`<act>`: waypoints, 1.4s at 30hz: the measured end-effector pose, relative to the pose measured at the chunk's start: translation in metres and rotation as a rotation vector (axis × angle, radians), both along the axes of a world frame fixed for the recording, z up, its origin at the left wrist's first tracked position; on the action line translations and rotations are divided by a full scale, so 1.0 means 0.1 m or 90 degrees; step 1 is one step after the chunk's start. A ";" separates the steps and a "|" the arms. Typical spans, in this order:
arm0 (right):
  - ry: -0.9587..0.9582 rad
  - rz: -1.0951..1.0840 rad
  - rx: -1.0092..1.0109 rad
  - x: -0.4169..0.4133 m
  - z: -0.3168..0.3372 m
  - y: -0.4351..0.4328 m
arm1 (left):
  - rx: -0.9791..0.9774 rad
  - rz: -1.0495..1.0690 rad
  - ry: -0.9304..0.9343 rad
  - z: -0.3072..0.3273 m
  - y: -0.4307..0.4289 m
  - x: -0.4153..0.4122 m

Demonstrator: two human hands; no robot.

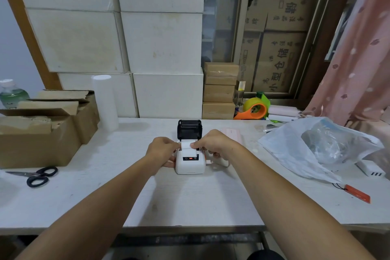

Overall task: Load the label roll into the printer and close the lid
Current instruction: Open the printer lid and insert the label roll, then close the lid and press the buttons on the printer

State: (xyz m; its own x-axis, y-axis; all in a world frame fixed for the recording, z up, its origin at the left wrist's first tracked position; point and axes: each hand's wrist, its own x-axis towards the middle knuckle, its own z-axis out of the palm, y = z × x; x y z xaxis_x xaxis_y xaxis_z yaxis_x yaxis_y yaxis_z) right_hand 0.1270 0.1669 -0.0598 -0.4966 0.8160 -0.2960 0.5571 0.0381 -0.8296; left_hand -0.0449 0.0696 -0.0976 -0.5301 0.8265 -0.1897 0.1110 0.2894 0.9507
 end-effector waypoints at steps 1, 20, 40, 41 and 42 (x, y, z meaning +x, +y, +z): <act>-0.004 0.001 0.009 -0.01 0.00 -0.01 | 0.010 0.012 0.000 0.01 0.01 0.01; -0.018 -0.014 0.108 0.02 -0.07 -0.10 | 0.135 -0.141 0.587 0.05 0.07 0.14; 0.145 -0.128 0.294 0.00 0.01 -0.05 | 0.173 -0.093 0.695 0.02 -0.02 0.28; 0.137 -0.104 0.303 -0.01 0.02 -0.05 | 0.184 -0.095 0.727 0.02 -0.02 0.27; 0.126 -0.080 0.305 -0.03 0.02 -0.05 | 0.194 -0.096 0.754 0.01 -0.02 0.27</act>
